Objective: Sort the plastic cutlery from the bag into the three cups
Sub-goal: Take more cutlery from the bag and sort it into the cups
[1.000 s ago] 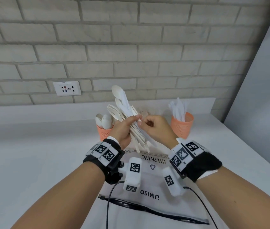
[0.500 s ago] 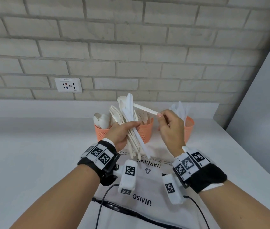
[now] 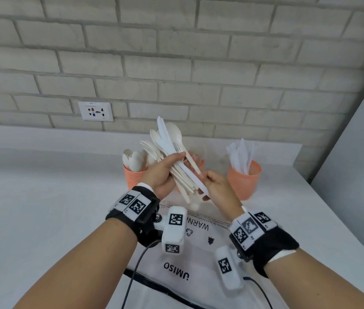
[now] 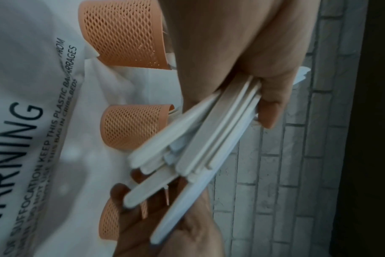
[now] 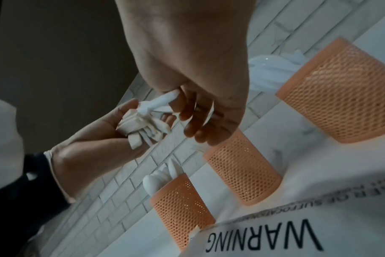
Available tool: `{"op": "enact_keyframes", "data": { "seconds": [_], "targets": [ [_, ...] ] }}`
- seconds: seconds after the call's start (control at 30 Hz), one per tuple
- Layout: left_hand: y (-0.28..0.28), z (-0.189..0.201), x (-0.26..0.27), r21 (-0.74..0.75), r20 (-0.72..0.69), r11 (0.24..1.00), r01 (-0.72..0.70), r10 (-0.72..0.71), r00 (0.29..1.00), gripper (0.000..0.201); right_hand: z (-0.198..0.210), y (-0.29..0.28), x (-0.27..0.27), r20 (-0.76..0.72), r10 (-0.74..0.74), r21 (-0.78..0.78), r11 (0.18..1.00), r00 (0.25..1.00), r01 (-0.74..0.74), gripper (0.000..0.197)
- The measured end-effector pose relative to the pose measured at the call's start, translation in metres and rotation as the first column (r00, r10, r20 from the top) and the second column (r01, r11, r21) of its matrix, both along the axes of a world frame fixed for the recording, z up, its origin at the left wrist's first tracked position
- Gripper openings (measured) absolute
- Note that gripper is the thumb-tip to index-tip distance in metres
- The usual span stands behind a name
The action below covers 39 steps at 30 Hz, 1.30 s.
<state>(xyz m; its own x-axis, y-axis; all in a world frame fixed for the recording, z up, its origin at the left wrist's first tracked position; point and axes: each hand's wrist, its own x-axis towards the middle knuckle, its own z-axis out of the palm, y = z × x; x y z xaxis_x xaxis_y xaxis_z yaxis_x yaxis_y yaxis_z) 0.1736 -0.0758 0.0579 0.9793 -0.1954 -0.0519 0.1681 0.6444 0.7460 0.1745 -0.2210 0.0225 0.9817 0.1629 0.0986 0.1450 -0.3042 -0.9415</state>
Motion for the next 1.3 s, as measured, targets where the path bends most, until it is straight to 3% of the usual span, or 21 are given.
{"op": "enact_keyframes", "data": {
  "seconds": [0.1, 0.17, 0.2, 0.27, 0.33, 0.4, 0.57, 0.7, 0.83, 0.87, 0.93, 1.03, 1.13, 1.2, 1.3],
  "targets": [
    [-0.002, -0.003, 0.001, 0.006, -0.027, 1.0, 0.025, -0.025, 0.999, 0.025, 0.003, -0.003, -0.001, -0.189, 0.105, 0.055, 0.994, 0.976, -0.096, 0.025],
    [-0.005, -0.005, 0.002, 0.058, -0.037, 0.998, 0.009, -0.007, 0.999, 0.019, 0.004, -0.002, -0.002, -0.233, 0.152, 0.034, 0.988, 0.961, -0.148, 0.024],
    [-0.006, -0.007, 0.004, 0.078, -0.051, 0.997, -0.009, 0.013, 0.999, 0.014, 0.003, -0.001, -0.002, -0.169, 0.132, -0.03, 0.99, 0.977, -0.139, 0.022],
    [-0.009, -0.01, 0.009, 0.088, -0.071, 0.996, -0.034, 0.04, 0.997, 0.008, 0.001, 0.002, -0.002, 0.165, 0.017, -0.124, 0.992, 0.986, 0.003, 0.013],
    [-0.011, -0.012, 0.012, 0.089, -0.083, 0.995, -0.051, 0.059, 0.995, 0.01, 0.004, 0.003, -0.003, 0.442, -0.02, -0.108, 0.991, 0.897, 0.076, 0.008],
    [-0.014, -0.013, 0.011, 0.081, -0.05, 0.996, -0.029, 0.034, 0.998, 0.02, 0.007, 0.004, -0.001, 0.514, 0.076, -0.208, 0.977, 0.855, 0.038, 0.01],
    [-0.018, -0.017, 0.01, 0.079, 0.03, 0.996, -0.041, 0.039, 0.999, 0.026, 0.015, 0.003, 0.004, 0.326, 0.106, -0.196, 0.98, 0.939, -0.043, 0.006],
    [-0.02, -0.018, 0.008, 0.1, 0.044, 0.994, -0.05, 0.046, 0.998, 0.029, 0.019, 0.0, 0.005, 0.24, 0.108, -0.223, 0.973, 0.965, -0.053, 0.008],
    [-0.01, -0.025, 0.017, 0.16, -0.055, 0.981, -0.111, 0.121, 0.991, 0.009, 0.03, -0.006, 0.01, 0.294, -0.125, -0.089, 0.984, 0.948, 0.157, 0.006],
    [-0.01, -0.026, 0.018, 0.169, -0.078, 0.979, -0.113, 0.128, 0.989, 0.004, 0.035, -0.004, 0.009, 0.307, -0.112, -0.05, 0.99, 0.945, 0.133, 0.01],
    [-0.013, -0.027, 0.018, 0.194, -0.074, 0.974, -0.113, 0.129, 0.989, 0.013, 0.045, 0.004, 0.007, 0.341, -0.039, 0.003, 0.999, 0.939, 0.041, 0.015],
    [-0.024, -0.024, 0.012, 0.237, 0.018, 0.966, -0.101, 0.1, 0.995, 0.023, 0.049, 0.019, 0.01, 0.396, -0.06, -0.094, 0.99, 0.916, 0.106, 0.01],
    [-0.034, -0.024, 0.007, 0.291, 0.11, 0.931, -0.22, 0.196, 0.974, 0.02, 0.046, 0.03, 0.016, 0.434, -0.104, -0.197, 0.958, 0.895, 0.207, 0.006],
    [-0.035, -0.026, 0.006, 0.312, 0.168, 0.904, -0.293, 0.251, 0.953, 0.021, 0.046, 0.034, 0.016, 0.447, -0.068, -0.239, 0.952, 0.892, 0.192, 0.011],
    [-0.034, -0.028, 0.004, 0.324, 0.124, 0.919, -0.226, 0.196, 0.973, 0.022, 0.047, 0.028, 0.019, 0.35, -0.048, -0.232, 0.963, 0.936, 0.136, 0.008]
  ]
}}
